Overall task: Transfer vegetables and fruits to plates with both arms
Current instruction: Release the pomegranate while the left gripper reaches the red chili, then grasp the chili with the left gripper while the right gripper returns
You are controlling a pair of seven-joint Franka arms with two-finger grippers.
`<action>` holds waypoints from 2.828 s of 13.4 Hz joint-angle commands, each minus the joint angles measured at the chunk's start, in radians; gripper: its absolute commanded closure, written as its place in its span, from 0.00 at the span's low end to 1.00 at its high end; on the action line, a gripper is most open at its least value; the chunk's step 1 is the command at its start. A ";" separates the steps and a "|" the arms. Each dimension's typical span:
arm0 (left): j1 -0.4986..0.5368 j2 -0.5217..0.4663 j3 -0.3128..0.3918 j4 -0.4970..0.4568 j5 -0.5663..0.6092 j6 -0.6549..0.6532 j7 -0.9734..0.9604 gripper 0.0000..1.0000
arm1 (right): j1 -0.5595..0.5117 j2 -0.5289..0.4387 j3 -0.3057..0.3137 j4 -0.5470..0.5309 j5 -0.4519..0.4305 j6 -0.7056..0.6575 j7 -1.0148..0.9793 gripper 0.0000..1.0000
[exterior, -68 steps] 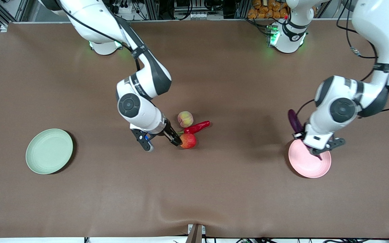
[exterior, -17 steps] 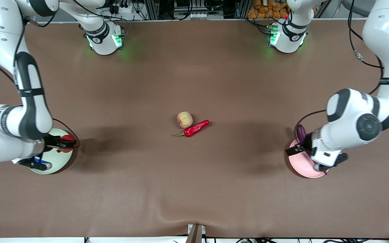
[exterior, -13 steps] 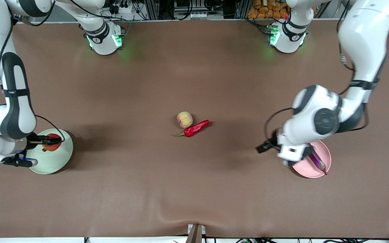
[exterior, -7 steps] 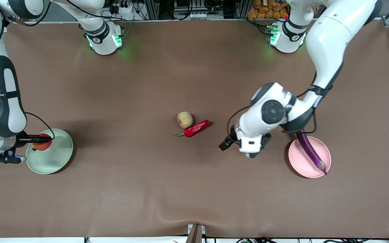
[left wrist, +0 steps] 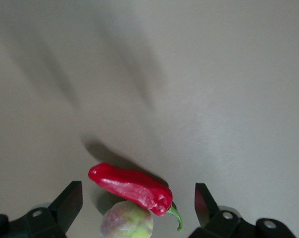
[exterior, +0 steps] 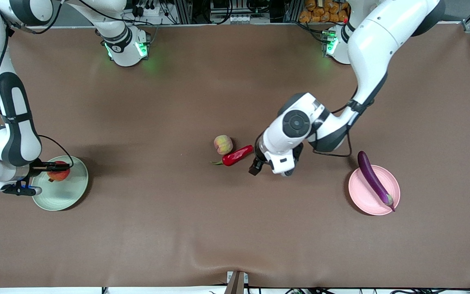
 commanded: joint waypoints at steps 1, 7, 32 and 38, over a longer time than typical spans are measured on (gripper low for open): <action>-0.130 0.011 0.102 0.004 0.002 0.042 -0.159 0.00 | -0.004 -0.028 0.016 0.016 -0.001 -0.015 0.000 0.00; -0.409 0.030 0.359 0.009 0.000 0.091 -0.423 0.00 | 0.054 -0.038 0.019 0.228 0.047 -0.334 0.166 0.00; -0.213 -0.028 0.359 0.072 0.065 0.143 -0.040 1.00 | 0.257 -0.147 0.227 0.245 0.314 -0.374 1.130 0.00; -0.034 -0.087 0.342 0.063 0.048 0.023 0.464 1.00 | 0.345 -0.147 0.325 0.203 0.314 -0.213 1.404 0.00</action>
